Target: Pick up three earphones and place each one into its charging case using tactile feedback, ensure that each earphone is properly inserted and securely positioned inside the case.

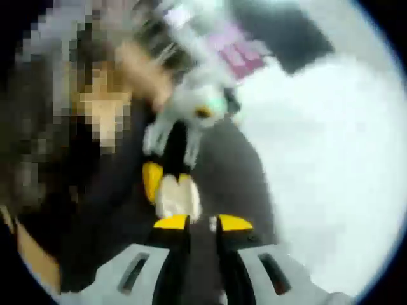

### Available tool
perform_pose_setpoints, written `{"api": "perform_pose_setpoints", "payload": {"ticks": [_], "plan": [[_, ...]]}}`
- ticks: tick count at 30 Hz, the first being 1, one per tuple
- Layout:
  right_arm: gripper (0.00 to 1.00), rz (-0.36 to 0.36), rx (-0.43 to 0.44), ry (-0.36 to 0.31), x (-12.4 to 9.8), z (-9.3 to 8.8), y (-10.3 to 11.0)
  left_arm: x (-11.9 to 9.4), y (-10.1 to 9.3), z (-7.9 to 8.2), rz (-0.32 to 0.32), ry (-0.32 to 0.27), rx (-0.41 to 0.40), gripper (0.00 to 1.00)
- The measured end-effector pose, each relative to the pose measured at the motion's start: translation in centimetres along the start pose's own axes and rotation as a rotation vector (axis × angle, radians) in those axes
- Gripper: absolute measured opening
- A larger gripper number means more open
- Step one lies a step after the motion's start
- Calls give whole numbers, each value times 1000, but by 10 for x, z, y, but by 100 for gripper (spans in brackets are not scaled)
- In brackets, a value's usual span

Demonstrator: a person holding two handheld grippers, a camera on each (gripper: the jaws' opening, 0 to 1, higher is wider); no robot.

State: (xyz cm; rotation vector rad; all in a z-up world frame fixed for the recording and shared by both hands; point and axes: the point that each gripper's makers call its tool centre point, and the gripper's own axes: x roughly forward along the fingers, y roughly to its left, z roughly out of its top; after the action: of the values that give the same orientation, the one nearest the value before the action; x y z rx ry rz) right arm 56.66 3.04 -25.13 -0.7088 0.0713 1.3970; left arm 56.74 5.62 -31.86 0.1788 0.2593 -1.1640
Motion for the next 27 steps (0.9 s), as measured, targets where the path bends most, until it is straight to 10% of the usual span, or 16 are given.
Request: {"api": "perform_pose_setpoints", "payload": {"ticks": [5, 11, 18, 27], "plan": [[20, 171, 298, -56, 19, -45, 12, -2, -1, 0, 1, -4, 33, 18], [29, 311, 256, -190, 38, -34, 22, -3, -1, -1, -8, -4, 21, 18], [29, 393, 353, -197, 61, -30, 33, -7, -5, -2, -6, -9, 41, 18], [23, 373, 383, -259, 56, -25, 40, -11, -7, -3, -4, -7, 36, 19]]}}
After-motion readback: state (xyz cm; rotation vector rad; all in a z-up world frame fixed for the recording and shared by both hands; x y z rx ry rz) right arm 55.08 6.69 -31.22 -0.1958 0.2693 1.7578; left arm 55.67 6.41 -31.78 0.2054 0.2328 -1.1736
